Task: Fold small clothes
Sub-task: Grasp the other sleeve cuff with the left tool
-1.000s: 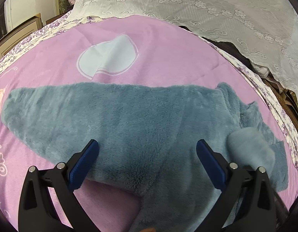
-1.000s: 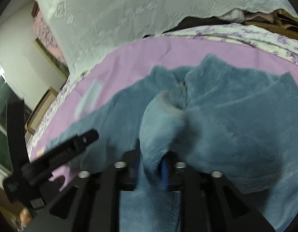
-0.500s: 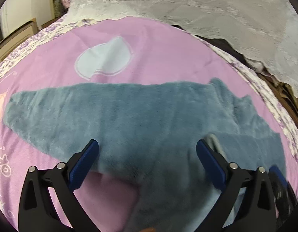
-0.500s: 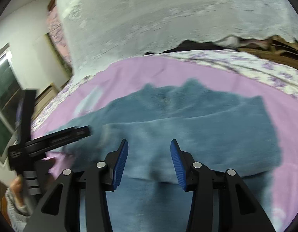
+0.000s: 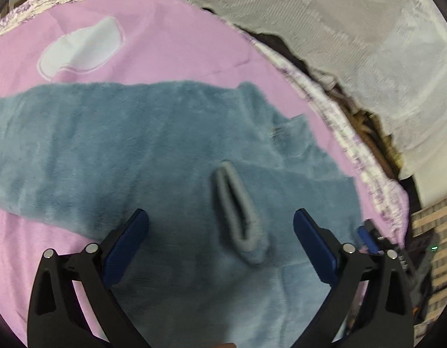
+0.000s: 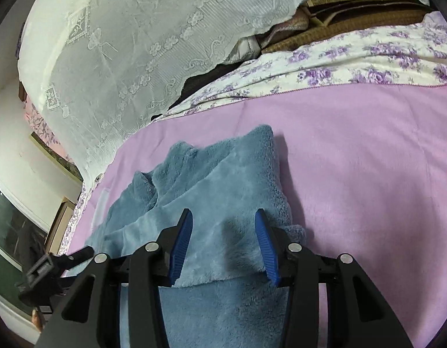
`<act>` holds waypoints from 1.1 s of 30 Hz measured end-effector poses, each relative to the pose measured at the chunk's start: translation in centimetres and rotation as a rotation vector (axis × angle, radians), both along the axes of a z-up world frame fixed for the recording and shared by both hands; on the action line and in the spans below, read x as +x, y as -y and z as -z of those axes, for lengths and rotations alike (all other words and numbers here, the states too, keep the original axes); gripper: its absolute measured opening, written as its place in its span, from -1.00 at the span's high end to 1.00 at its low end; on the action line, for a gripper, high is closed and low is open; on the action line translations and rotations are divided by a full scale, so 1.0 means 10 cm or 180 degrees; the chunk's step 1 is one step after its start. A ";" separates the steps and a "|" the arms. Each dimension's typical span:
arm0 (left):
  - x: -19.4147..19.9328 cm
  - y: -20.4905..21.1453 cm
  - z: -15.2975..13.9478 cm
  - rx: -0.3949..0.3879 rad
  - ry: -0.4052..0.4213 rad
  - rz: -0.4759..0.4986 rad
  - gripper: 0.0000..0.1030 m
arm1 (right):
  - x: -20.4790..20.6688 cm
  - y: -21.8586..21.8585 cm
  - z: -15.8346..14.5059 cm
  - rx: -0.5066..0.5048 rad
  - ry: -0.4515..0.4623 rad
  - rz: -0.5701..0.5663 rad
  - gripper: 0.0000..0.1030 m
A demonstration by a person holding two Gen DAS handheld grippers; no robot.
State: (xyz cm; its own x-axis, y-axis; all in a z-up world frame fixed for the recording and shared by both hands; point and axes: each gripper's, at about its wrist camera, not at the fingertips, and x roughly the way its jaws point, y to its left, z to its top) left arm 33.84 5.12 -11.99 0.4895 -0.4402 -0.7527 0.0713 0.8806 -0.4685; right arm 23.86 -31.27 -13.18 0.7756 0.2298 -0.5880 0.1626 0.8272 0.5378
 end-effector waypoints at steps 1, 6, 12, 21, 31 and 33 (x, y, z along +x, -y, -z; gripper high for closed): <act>0.00 0.02 -0.03 -0.0055 0.0034 0.0032 -0.83 | 0.00 0.00 -0.01 0.0005 0.0014 0.0001 0.13; 0.03 0.16 -0.02 -0.0260 -0.0006 0.0268 -0.46 | -0.03 0.07 -0.02 0.0084 0.0058 0.0069 0.13; 0.12 0.31 0.24 -0.0247 -0.0319 0.0377 0.05 | -0.07 0.08 -0.07 0.0073 0.0115 0.0106 0.14; 0.13 0.19 0.12 0.0495 0.0173 -0.0002 0.51 | 0.09 0.08 0.17 -0.0308 -0.0420 0.0179 0.53; -0.02 0.31 -0.01 0.0921 0.0593 -0.0037 0.43 | 0.00 0.03 -0.03 -0.0389 -0.0143 0.0125 0.49; -0.10 0.26 -0.11 0.0855 0.0711 -0.0045 0.15 | 0.06 0.01 0.07 -0.0485 -0.0342 0.0096 0.49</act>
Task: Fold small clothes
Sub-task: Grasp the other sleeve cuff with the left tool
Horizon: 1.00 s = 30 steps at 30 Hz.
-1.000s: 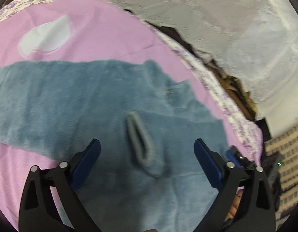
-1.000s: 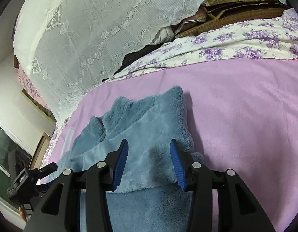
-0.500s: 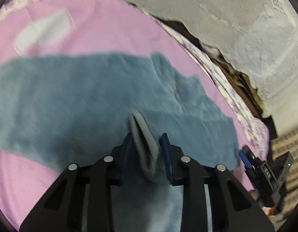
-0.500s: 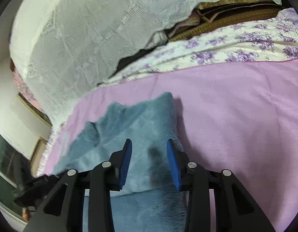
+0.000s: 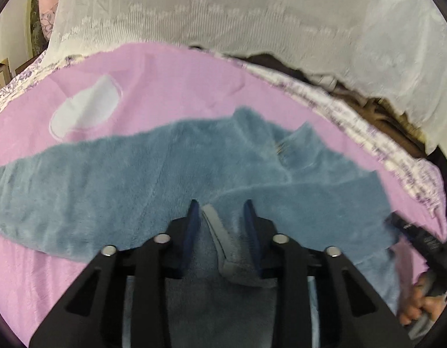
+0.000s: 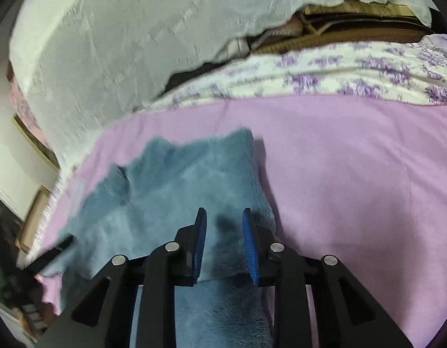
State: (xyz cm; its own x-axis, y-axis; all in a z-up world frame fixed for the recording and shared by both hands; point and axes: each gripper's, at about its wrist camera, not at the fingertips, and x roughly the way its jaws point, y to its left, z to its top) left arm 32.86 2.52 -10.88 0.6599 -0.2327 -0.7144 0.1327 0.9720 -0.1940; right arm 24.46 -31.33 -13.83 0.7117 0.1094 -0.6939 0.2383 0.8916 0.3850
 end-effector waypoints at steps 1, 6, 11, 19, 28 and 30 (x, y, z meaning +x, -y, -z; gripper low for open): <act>0.00 0.01 -0.01 0.0048 0.0020 -0.0016 -0.17 | 0.04 -0.01 0.04 -0.0018 -0.0077 -0.0018 0.49; 0.17 0.15 0.29 0.0455 -0.0298 -0.0036 -0.31 | 0.04 0.00 0.03 0.0017 -0.0028 -0.0004 0.47; 0.08 0.15 0.18 0.0355 -0.0110 0.0037 -0.33 | 0.28 -0.06 -0.21 -0.0185 0.0039 -0.0078 0.26; 0.12 0.30 0.36 0.0826 -0.0218 0.0101 -0.50 | 0.56 0.03 0.08 -0.0036 -0.0154 -0.0106 0.25; 0.01 -0.49 -0.02 -0.0162 -0.0247 -0.0276 -0.50 | -0.04 -0.30 0.06 -0.0597 -0.0083 -0.0391 -0.24; -0.08 -0.79 -0.07 -0.0279 -0.0214 -0.0471 -0.52 | -0.15 -0.23 -0.06 -0.0460 0.0063 -0.0258 -0.22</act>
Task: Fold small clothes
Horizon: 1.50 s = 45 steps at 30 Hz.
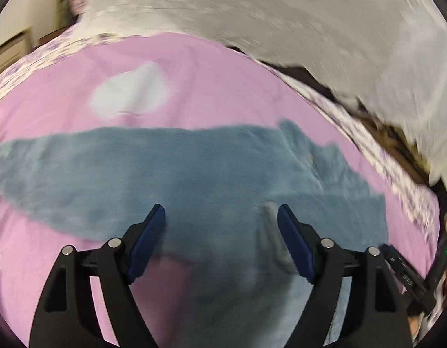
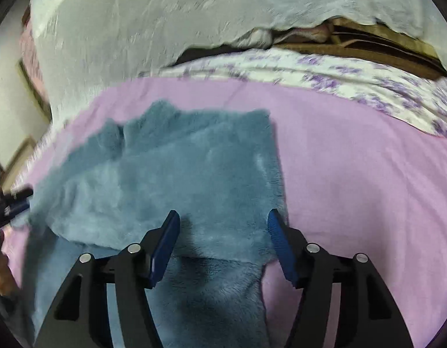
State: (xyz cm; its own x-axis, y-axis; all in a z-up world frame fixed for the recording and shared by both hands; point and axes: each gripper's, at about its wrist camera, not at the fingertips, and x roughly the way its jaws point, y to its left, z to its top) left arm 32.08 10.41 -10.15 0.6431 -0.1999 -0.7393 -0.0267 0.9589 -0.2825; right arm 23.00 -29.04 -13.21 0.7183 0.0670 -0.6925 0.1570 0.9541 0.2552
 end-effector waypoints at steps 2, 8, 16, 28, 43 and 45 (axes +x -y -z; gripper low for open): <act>-0.14 -0.40 -0.02 -0.0155 0.0026 -0.0274 -0.65 | -0.17 0.07 -0.14 0.0180 0.0207 0.0033 -0.23; -0.41 -1.54 0.15 -0.0699 -0.0030 -0.1180 -0.72 | -0.65 0.14 -0.11 0.0295 0.0477 0.0072 -0.23; -0.28 -2.37 0.56 -0.1629 -0.0232 -0.1630 -0.72 | -0.63 0.32 0.23 0.0868 0.0279 0.0184 -0.23; -0.04 -2.75 0.65 -0.1838 -0.0183 -0.1754 0.10 | -0.57 0.34 0.35 0.1096 0.0160 0.0147 -0.32; -0.16 -2.60 0.48 -0.1080 -0.0192 -0.1867 0.65 | -0.54 0.34 0.35 0.1062 0.0136 0.0136 -0.34; -0.14 -2.64 0.56 -0.1223 -0.0254 -0.1839 0.73 | -0.54 0.34 0.35 0.1062 0.0137 0.0137 -0.35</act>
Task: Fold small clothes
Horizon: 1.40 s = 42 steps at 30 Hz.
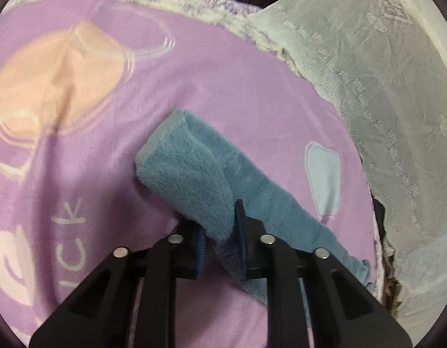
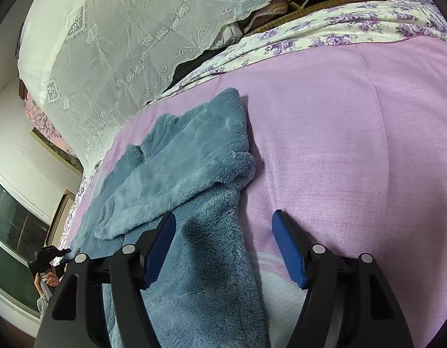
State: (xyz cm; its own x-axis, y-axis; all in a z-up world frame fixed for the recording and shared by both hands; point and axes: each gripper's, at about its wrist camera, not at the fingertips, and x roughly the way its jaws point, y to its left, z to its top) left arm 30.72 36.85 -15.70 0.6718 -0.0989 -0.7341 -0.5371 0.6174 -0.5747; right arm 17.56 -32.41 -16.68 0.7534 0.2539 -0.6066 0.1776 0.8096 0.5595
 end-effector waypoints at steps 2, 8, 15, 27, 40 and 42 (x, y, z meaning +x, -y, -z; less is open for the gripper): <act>0.00 -0.04 0.05 -0.0113 0.0022 0.0014 0.79 | -0.01 0.00 0.00 -0.0002 -0.0001 -0.0007 -0.37; -0.09 0.09 -0.15 0.0179 0.0205 0.0048 0.82 | 0.00 -0.01 0.01 -0.0014 -0.0008 -0.0028 -0.40; -0.09 0.79 -0.66 0.0923 0.0432 0.0437 0.83 | 0.01 -0.01 0.01 -0.0005 -0.0008 -0.0033 -0.42; 0.04 2.10 -1.18 0.1510 0.0602 0.1089 0.83 | 0.00 0.05 0.01 0.0141 0.0030 -0.0027 -0.44; -0.15 3.12 -1.33 0.1765 0.0722 0.1526 0.83 | -0.02 0.21 -0.39 0.0260 0.0151 0.0002 -0.47; -0.16 3.26 -1.36 0.1805 0.0739 0.1582 0.83 | -0.05 0.22 -0.47 0.0263 0.0212 -0.0012 -0.49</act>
State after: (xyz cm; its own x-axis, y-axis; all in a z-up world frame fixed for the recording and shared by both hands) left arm 29.12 4.24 -2.14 0.7894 -0.0803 -0.6086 -0.0261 0.9861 -0.1639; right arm 17.08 -34.58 -12.00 0.7903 0.3038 -0.5321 0.1349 0.7608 0.6348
